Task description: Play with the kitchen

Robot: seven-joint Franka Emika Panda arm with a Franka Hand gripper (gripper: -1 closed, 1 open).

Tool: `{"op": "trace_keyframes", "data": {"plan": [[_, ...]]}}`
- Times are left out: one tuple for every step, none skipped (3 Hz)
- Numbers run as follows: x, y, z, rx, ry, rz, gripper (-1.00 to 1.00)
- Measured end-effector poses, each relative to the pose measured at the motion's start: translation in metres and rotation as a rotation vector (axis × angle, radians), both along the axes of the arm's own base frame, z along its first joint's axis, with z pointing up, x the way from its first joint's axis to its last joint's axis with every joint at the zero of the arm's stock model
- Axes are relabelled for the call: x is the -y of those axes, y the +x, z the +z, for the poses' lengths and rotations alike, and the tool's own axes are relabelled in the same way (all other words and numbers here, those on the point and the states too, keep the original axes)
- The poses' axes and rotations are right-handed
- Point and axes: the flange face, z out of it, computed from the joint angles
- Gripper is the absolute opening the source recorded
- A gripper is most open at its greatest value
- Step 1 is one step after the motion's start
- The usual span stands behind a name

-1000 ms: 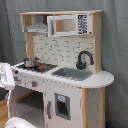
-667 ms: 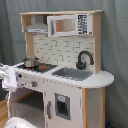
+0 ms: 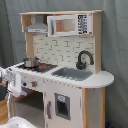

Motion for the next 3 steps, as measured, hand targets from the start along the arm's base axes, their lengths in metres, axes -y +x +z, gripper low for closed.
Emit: {"op": "trace_keyframes", "data": {"plan": [[0.0,0.013,-0.016,-0.115,0.072,-0.008,1.0],[0.001,0.023,-0.03,-0.214,0.149,-0.018,1.0],[0.001,0.034,-0.041,-0.299,0.229,-0.031,1.0]]}}
